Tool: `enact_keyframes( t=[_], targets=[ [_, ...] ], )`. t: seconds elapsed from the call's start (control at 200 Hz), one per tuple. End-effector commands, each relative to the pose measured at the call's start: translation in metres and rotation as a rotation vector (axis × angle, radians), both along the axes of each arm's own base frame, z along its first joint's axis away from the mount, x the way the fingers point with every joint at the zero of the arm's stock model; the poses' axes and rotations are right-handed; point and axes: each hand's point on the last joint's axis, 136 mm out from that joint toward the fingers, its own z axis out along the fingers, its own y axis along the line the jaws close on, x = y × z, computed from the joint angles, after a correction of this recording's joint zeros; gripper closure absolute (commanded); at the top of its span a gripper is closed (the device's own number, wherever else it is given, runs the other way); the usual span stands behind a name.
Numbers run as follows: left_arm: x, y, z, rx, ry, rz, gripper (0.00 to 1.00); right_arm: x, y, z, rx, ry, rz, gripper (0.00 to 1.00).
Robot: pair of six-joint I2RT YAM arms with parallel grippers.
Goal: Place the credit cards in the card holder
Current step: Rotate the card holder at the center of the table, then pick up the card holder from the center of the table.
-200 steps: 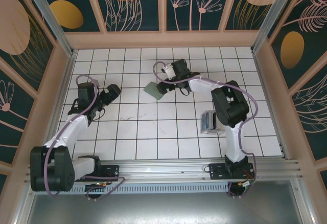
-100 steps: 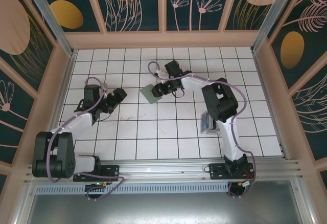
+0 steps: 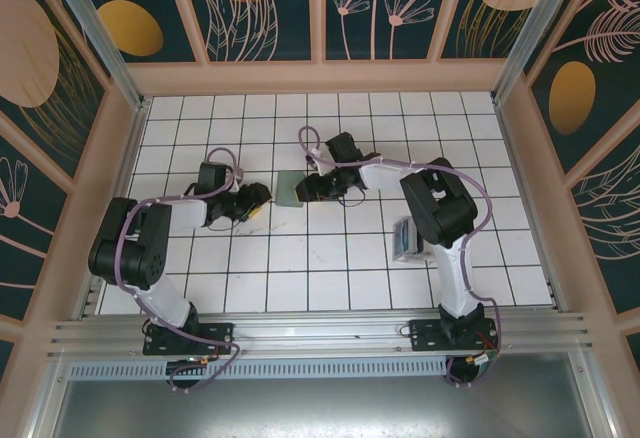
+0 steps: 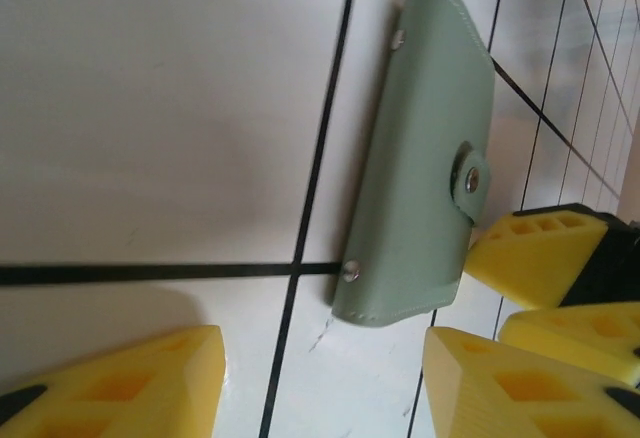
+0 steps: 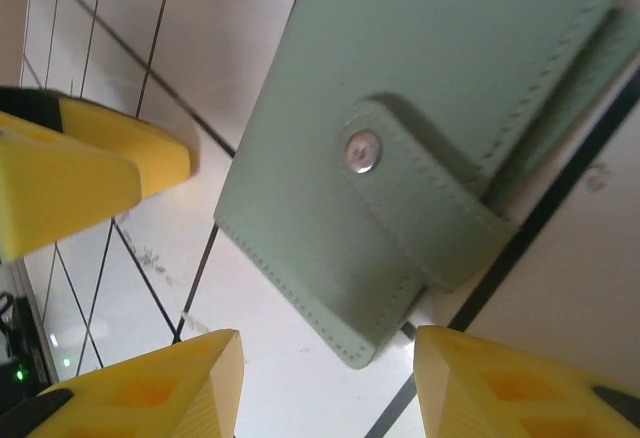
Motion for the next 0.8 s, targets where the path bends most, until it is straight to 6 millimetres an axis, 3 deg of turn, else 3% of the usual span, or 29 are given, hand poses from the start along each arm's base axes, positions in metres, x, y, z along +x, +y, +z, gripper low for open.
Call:
enact_keyframes(
  t=[0.0,0.08,0.095,0.43,0.546,0.571,0.796],
  targets=[
    [0.015,-0.009,0.017,-0.001,-0.094,-0.059,0.4,0.02,-0.004,0.013,-0.004,-0.004,-0.132,0.49],
    [0.023,-0.012,0.026,0.002,-0.131,-0.075,0.4,0.027,-0.007,0.008,-0.031,0.014,-0.186,0.49],
    [0.022,-0.011,0.016,0.009,-0.102,-0.077,0.4,0.028,-0.008,0.007,-0.036,0.021,-0.193,0.49],
    [0.034,-0.021,-0.017,0.101,-0.001,-0.144,0.44,0.031,0.001,-0.008,-0.005,0.101,-0.219,0.59],
    [0.03,-0.031,-0.025,0.074,0.019,-0.176,0.55,0.03,0.005,-0.008,0.023,0.119,-0.199,0.62],
    [0.038,-0.037,-0.016,0.052,-0.007,-0.183,0.6,0.03,0.005,-0.007,0.029,0.119,-0.2,0.63],
    [0.04,-0.055,0.003,-0.061,-0.06,-0.218,0.8,0.03,0.014,-0.004,0.077,0.128,-0.183,0.71]
  ],
)
